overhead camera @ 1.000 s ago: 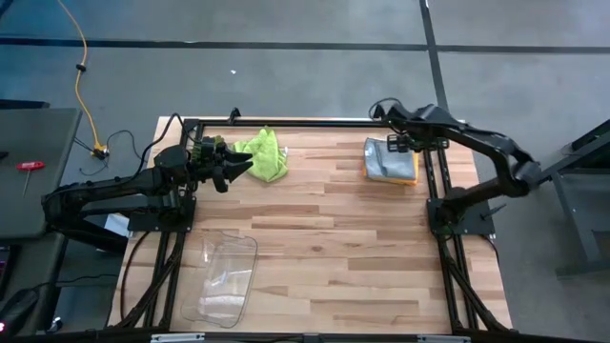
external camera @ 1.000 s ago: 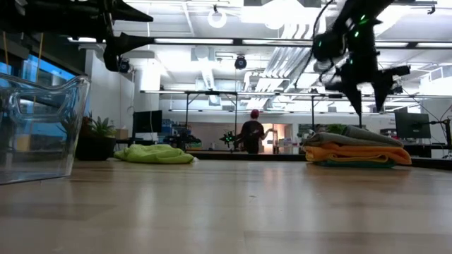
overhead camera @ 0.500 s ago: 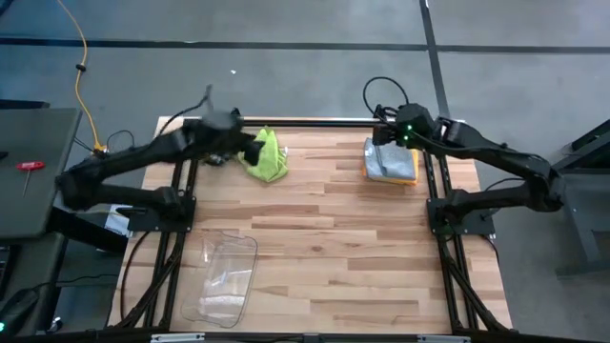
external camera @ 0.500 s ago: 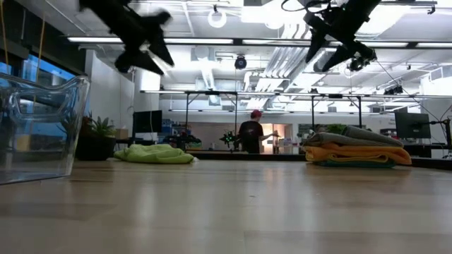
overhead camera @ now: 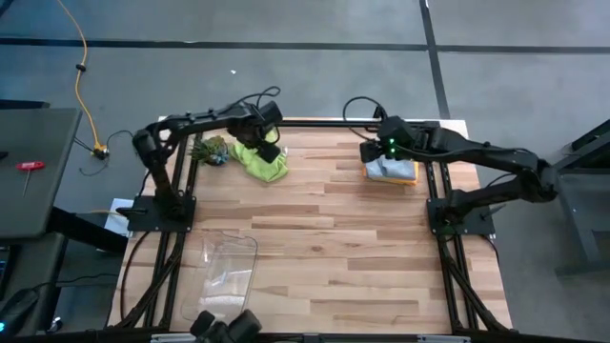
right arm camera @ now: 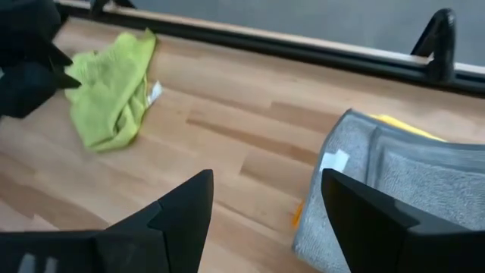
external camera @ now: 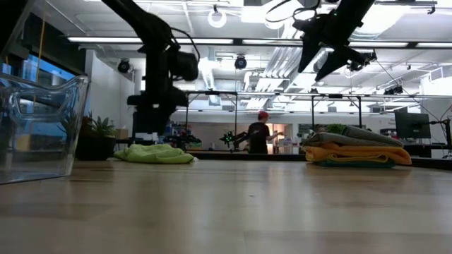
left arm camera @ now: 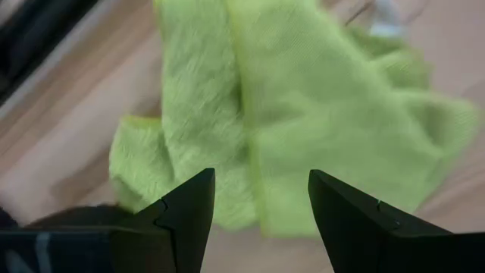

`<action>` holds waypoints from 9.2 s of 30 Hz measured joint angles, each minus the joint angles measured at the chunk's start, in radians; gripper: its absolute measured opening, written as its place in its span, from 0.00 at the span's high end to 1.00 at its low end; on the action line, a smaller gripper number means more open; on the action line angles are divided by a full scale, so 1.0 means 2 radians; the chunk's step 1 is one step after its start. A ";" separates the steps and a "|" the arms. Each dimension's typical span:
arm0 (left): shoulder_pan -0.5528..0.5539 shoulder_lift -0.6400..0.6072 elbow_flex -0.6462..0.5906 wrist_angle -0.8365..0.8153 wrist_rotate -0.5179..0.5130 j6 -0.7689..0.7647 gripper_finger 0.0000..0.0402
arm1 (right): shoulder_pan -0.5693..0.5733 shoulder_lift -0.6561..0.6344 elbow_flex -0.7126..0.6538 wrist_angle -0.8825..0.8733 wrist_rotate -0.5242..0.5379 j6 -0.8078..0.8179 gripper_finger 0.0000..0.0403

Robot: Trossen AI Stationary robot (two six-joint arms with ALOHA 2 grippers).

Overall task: Fold microfiber towels
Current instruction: Fold the green towel

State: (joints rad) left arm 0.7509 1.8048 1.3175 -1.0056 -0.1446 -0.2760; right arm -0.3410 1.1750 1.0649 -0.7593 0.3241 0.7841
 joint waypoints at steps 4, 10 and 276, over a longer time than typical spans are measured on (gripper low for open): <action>-0.009 -0.008 -0.026 0.005 0.000 -0.012 0.50 | 0.010 0.015 0.000 0.000 0.000 -0.002 0.41; -0.026 -0.068 -0.072 0.067 0.010 -0.053 0.50 | 0.014 0.035 0.000 0.000 0.000 -0.004 0.41; -0.098 0.081 -0.083 0.042 0.438 0.144 0.55 | 0.245 0.279 0.068 0.100 -0.184 -0.168 1.00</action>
State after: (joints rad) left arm 0.5552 1.9664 1.1519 -0.9213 0.7313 0.0120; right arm 0.1486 1.7340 1.2011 -0.5600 -0.0436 0.4480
